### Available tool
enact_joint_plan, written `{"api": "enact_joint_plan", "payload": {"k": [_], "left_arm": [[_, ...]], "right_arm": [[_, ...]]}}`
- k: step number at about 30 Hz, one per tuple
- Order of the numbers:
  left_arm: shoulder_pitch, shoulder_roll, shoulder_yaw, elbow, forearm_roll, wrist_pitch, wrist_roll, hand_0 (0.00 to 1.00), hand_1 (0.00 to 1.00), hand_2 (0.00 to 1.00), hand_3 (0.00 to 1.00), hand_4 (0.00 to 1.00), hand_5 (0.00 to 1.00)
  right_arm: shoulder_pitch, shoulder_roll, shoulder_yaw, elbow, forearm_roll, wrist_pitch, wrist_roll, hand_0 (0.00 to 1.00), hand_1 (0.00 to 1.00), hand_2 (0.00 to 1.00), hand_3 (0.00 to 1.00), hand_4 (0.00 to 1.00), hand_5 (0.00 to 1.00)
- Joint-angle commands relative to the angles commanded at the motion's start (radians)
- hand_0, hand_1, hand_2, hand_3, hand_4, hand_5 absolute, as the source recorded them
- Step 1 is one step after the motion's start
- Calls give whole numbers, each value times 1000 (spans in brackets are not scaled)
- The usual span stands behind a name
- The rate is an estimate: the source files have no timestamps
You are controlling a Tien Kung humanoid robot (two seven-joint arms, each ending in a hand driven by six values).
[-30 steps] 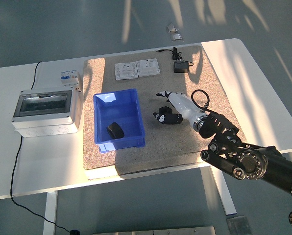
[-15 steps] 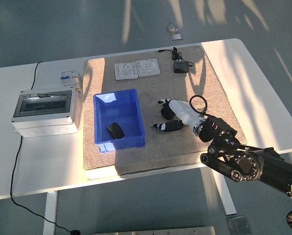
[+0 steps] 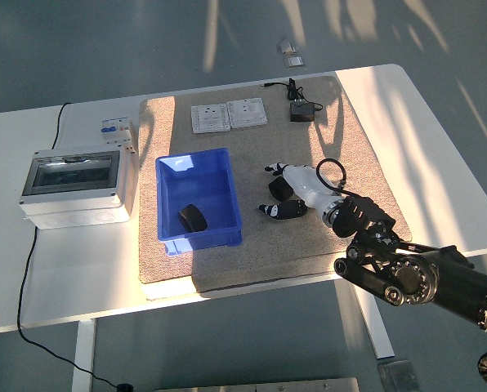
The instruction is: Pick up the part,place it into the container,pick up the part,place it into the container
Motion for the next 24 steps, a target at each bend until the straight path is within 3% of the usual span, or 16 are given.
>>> {"api": "enact_joint_plan", "payload": {"k": [1,2,7,8,24], "left_arm": [[0,0,0,0,0,0,0,675,660,657,739,760,811],[0,0,0,0,1,0,0,675,660,657,738,760,812],[0,0,-1,0,1,-1,0,675,660,657,738,760,812],[1,0,-1,0,1,-1,0,674,660,657,739,760,812],[0,0,-3,0,3,-2,-1,675,660,656,738,760,815]], "right_arm": [[0,0,0,0,-3,-4,0,894,492,790,867,797,341],[-1,-1,0,1,-7,-11,1,838,419,695,732,399,147],[-3,-1,-3,2,-17,-30,6,838,419,695,732,399,147],[-3,-1,-3,2,-17,-33,7,777,365,640,679,131,70],[-8,0,0,-5,-46,-57,19,713,338,578,620,94,2]]}}
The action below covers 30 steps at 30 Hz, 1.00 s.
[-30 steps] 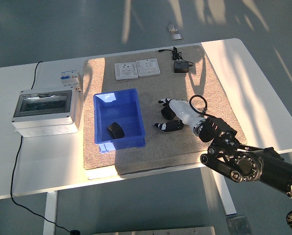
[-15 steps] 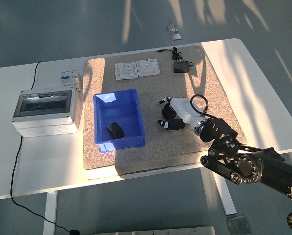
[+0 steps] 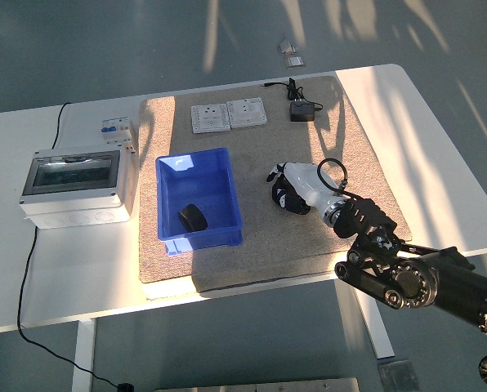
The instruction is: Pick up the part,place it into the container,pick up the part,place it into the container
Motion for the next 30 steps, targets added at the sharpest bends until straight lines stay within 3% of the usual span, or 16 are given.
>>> {"api": "enact_joint_plan", "payload": {"k": [2,10,16,18,25,26,30], "left_arm": [[0,0,0,0,0,0,0,675,660,656,739,760,815],[2,1,-2,0,5,-2,2,675,660,656,740,760,820],[1,1,-1,0,3,-2,3,675,660,656,741,762,824],[1,1,-1,0,2,-2,3,675,660,656,741,762,824],[5,0,3,0,-2,-3,3,676,660,656,741,763,825],[5,0,3,0,-2,-3,3,676,660,657,741,763,825],[6,0,4,0,-1,-4,5,676,660,657,741,763,825]], "right_arm": [[-1,-2,6,3,-3,-6,6,691,330,562,605,52,2],[9,-12,54,57,17,-57,50,684,331,559,602,55,2],[8,-17,76,59,26,-76,67,685,328,556,603,53,2],[5,-22,87,64,28,-68,66,685,328,556,603,53,2],[-22,-71,160,192,-43,58,-65,686,346,566,616,69,2],[-25,-77,168,214,-54,79,-86,811,653,776,792,580,158],[-34,-93,190,284,-95,150,-157,811,653,776,792,580,158]]}}
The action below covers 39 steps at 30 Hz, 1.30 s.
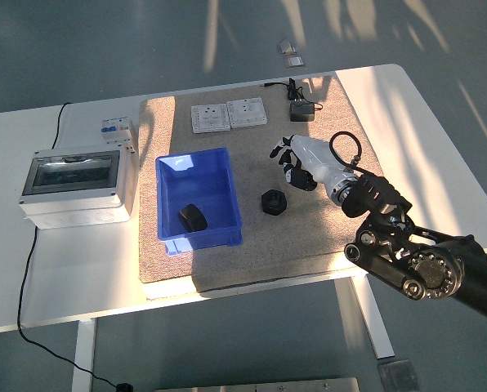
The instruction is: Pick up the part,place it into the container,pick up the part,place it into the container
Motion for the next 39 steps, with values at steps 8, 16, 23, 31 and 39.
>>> {"api": "enact_joint_plan", "payload": {"k": [8,16,23,31,39], "left_arm": [[1,1,-1,0,2,-1,3,676,660,658,741,763,825],[1,3,-2,0,0,0,2,677,660,656,741,764,826],[0,2,-4,0,3,-1,2,677,659,657,742,765,825],[-3,1,-6,0,6,-1,1,677,659,657,742,765,827],[-5,1,-7,0,8,-1,0,677,660,657,742,765,826]], "right_arm": [[-7,-4,23,44,-42,90,-94,998,985,998,998,882,338],[-3,4,2,30,-28,130,-155,998,998,998,998,905,368],[7,16,-40,-15,13,118,-157,998,966,981,987,907,378],[27,32,-121,-78,99,52,-111,998,944,953,968,891,365],[46,51,-191,-126,126,12,-98,887,486,722,857,843,320]]}}
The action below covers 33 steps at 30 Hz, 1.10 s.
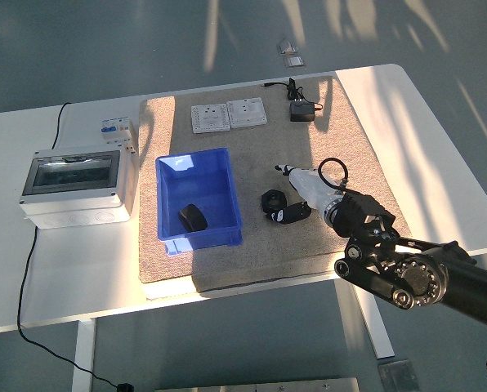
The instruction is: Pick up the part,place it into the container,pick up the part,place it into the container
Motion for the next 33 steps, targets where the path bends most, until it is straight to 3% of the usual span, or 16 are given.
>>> {"api": "enact_joint_plan", "payload": {"k": [4,5,10,11,16,17,22,23,25,33], "left_arm": [[-1,0,-1,0,1,0,0,677,660,657,742,765,826],[-1,0,-1,0,2,0,0,677,661,657,742,765,826],[-2,0,-2,0,3,-1,0,677,661,657,742,765,826],[-2,0,-2,0,4,-1,-1,677,660,656,742,765,824],[-3,0,-2,0,5,-1,-1,677,660,656,742,765,824],[-3,0,-2,0,5,-1,-1,677,661,655,742,766,823],[-3,0,-1,0,6,-2,-1,677,661,655,742,766,823],[-3,0,-1,0,5,-2,0,677,661,655,742,766,824],[-3,0,-1,0,5,-2,0,677,661,655,742,766,824],[-1,0,0,0,3,-2,1,677,661,655,742,766,823]], "right_arm": [[5,6,-20,-6,-9,-5,2,887,486,722,857,843,320],[5,6,-22,-7,-14,-6,2,850,424,629,819,754,230],[4,9,-24,-9,-45,-14,7,850,424,629,819,754,230],[3,9,-23,-9,-50,-16,8,790,373,441,655,549,77],[-1,9,-20,-7,-73,-29,15,790,373,441,655,549,77],[-1,9,-21,-7,-75,-32,17,761,348,397,599,420,2],[-3,9,-24,-8,-79,-47,32,761,348,397,599,420,2],[-4,9,-24,-9,-78,-52,36,746,336,391,541,387,2],[-5,9,-22,-11,-78,-62,44,746,336,391,541,387,2],[-14,1,45,0,-71,-173,125,741,334,391,537,346,2]]}}
